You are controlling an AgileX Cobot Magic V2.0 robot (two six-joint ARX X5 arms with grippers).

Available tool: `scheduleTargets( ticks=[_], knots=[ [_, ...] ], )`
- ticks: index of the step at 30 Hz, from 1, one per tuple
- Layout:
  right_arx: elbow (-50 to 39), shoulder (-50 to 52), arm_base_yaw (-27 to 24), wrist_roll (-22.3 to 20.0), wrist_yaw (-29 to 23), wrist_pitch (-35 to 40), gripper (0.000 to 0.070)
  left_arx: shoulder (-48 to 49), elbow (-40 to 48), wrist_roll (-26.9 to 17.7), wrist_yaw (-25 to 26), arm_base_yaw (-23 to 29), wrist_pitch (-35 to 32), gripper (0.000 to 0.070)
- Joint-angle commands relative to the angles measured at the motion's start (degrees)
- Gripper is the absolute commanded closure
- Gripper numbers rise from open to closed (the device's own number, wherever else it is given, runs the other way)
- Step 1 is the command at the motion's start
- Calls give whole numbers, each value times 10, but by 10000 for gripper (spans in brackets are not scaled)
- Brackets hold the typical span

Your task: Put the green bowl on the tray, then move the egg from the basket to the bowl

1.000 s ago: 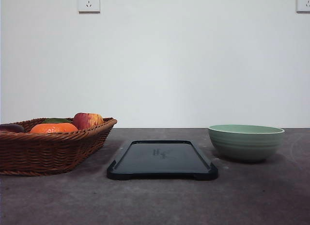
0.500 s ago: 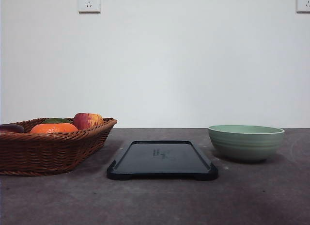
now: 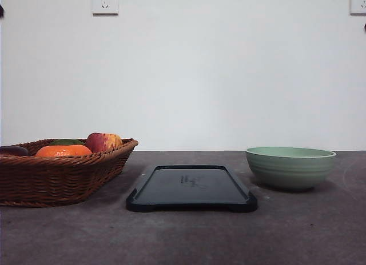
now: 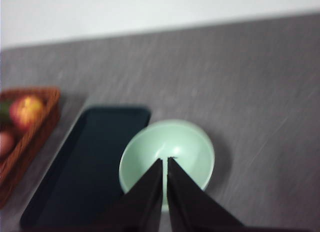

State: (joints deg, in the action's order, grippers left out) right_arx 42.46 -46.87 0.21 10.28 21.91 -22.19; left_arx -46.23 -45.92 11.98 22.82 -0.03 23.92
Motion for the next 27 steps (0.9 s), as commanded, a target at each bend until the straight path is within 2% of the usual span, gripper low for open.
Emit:
scheduleTargets(
  ticks=[1,6,10,12,15,17,23,27],
  knots=[
    [18,-28,0,-7,12,-7,695,-28,-26,-28,12,0,20,700],
    [41,-95,0,-24,36,-49,695,-104,-71,-60,25,0,97,700],
    [42,-121,0,-42,36,-50,686,-130,-79,-67,26,0,101,699],
    [42,-126,0,-59,36,-49,621,-134,-79,-69,26,0,101,634],
    [42,-126,0,-64,36,-49,395,-134,-79,-69,25,0,101,425],
    [42,-126,0,-61,36,-52,341,-133,-79,-69,26,0,100,382],
    [52,-132,0,-10,31,-62,335,-133,-79,-68,26,0,100,384],
    [97,-170,0,-5,16,-105,336,-133,-79,-67,26,0,99,384]
  ],
)
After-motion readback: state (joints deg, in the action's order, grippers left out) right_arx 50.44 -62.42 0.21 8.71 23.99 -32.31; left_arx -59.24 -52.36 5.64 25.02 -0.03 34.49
